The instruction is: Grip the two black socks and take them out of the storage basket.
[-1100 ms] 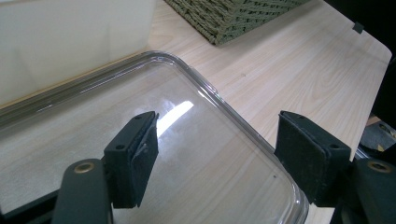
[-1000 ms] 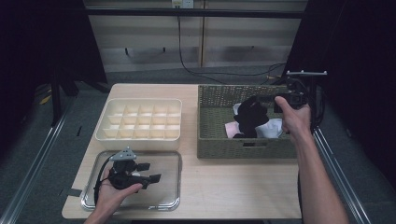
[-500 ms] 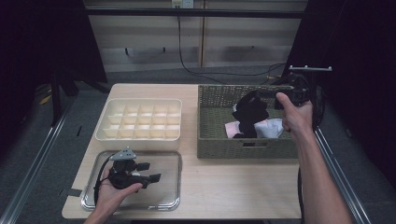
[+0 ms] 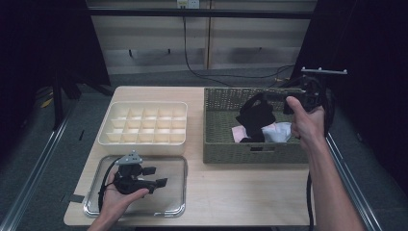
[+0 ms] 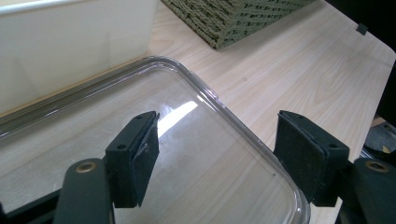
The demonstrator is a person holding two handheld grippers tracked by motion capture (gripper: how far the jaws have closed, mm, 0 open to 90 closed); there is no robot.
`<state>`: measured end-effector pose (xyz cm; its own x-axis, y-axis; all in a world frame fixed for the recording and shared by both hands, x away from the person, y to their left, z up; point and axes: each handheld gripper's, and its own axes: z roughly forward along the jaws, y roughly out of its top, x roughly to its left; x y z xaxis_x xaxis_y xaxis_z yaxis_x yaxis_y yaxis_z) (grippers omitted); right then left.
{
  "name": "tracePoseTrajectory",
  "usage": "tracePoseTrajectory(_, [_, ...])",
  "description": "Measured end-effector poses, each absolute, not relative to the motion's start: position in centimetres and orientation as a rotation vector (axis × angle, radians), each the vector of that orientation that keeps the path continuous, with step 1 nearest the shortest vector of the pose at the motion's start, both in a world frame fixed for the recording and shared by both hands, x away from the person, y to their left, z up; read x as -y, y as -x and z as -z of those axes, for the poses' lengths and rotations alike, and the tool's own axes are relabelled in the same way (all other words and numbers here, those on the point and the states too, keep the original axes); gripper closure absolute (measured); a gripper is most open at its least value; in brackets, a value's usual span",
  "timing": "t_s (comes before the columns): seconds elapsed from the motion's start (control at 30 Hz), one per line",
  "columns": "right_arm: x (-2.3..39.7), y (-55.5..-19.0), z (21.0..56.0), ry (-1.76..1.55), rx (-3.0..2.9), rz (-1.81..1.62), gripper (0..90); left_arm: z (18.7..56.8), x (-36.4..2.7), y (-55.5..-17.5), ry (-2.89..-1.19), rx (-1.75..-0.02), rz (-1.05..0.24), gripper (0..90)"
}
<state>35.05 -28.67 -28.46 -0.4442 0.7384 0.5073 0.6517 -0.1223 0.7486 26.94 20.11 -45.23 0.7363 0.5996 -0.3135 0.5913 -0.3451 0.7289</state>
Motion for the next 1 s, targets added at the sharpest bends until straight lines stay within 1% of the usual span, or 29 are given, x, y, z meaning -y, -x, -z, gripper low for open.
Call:
tracePoseTrajectory(0.7, [27.2, -31.7, 27.2, -1.510, -2.061, -1.739, 89.7, 44.4, -19.1, -28.0, -2.038, -0.897, -0.028, 31.4])
tracePoseTrajectory(0.83, [26.7, -30.8, 27.1, -1.483, -2.086, -1.743, 89.7, 43.8, -19.0, -28.3, -2.020, -0.877, -0.030, 35.6])
tracePoseTrajectory(1.0, [26.3, -29.7, 27.3, -1.457, -2.098, -1.755, 89.7, 43.2, -18.4, -28.5, -2.017, -0.845, -0.031, 43.0])
